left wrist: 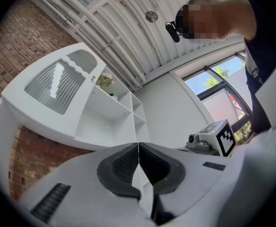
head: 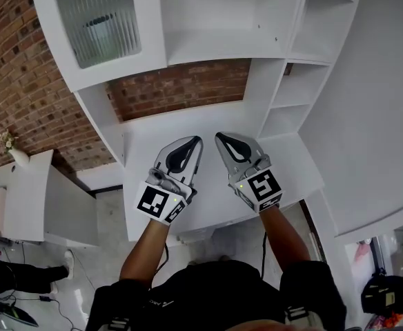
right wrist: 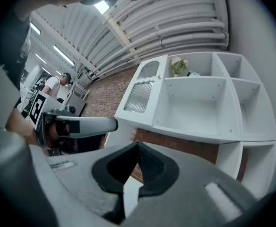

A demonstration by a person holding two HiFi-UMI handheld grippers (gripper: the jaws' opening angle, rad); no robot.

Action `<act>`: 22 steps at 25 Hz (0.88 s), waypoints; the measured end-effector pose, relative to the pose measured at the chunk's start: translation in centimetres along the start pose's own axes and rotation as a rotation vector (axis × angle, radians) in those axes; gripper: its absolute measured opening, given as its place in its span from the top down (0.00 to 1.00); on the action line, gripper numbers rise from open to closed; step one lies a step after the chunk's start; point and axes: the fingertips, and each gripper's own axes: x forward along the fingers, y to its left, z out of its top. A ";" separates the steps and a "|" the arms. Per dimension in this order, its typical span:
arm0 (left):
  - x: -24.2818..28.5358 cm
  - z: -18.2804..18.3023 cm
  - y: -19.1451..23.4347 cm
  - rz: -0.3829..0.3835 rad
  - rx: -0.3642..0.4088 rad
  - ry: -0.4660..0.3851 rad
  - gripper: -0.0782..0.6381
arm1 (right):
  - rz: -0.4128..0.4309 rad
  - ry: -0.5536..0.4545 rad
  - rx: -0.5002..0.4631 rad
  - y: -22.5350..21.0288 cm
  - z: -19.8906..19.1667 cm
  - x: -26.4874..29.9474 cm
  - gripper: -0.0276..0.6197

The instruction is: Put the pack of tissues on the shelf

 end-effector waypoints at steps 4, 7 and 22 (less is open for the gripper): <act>0.3 -0.5 -0.7 0.021 0.005 0.013 0.89 | -0.008 -0.023 0.039 0.1 -0.6 -1.1 0.95; 0.1 -1.1 -1.3 0.042 0.003 0.023 0.89 | -0.019 -0.043 0.056 0.0 -0.6 -2.0 0.95; 0.4 -2.3 -4.2 0.075 0.000 0.028 0.89 | -0.017 -0.081 0.076 -0.3 -1.3 -5.0 0.95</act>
